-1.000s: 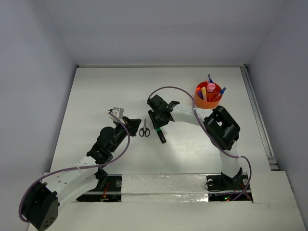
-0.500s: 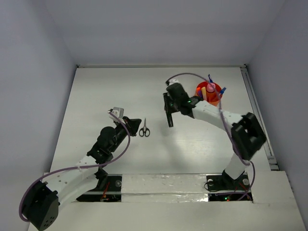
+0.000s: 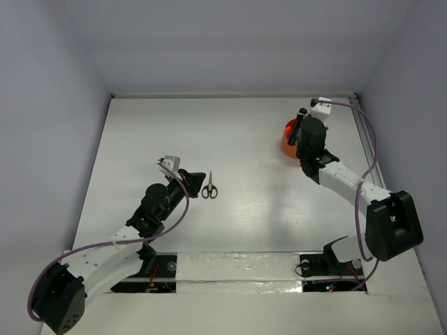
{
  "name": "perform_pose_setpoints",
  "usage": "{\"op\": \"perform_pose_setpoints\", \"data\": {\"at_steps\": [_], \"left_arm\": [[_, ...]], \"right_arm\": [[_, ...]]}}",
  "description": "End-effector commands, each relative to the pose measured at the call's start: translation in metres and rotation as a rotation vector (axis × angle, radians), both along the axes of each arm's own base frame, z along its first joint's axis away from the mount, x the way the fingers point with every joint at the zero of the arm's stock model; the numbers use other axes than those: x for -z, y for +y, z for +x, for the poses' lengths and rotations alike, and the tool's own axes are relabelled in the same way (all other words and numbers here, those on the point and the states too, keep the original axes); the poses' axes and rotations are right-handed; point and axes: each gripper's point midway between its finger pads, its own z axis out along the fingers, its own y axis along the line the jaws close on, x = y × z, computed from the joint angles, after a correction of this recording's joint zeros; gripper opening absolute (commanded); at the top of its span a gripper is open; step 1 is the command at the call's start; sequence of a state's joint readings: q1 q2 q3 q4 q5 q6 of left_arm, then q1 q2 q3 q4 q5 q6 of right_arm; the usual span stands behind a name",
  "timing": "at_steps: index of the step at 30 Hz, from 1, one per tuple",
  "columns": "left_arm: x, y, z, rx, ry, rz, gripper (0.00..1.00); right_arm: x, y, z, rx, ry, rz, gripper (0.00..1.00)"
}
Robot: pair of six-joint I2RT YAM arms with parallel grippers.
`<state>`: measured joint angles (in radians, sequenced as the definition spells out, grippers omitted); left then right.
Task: Sort the stationery into containers
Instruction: Place the pen in the storage box.
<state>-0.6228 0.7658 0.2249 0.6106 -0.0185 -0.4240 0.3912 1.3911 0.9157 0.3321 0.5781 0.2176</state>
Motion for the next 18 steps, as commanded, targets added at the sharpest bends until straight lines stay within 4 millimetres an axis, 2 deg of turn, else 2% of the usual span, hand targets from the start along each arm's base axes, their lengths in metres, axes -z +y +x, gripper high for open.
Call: {"op": "perform_pose_setpoints", "data": {"at_steps": [1,4,6,10,18], "left_arm": [[-0.025,-0.006,0.0,0.02,-0.069,-0.055,0.03],[-0.024,-0.007,0.001,0.022,-0.063,-0.051,0.03],[-0.021,-0.007,0.001,0.02,-0.061,-0.049,0.04],[-0.02,-0.008,0.002,0.02,-0.055,-0.041,0.03],[-0.017,-0.008,0.003,0.02,-0.05,-0.038,0.03]], "right_arm": [[-0.035,-0.024,0.003,0.13,-0.171,-0.03,0.06],[-0.04,-0.04,0.006,0.185,-0.215,-0.061,0.05],[-0.035,-0.045,0.011,0.211,-0.209,-0.078,0.05],[-0.027,-0.047,0.02,0.219,-0.197,-0.098,0.05],[-0.003,-0.048,0.023,0.222,-0.143,-0.155,0.05]]}}
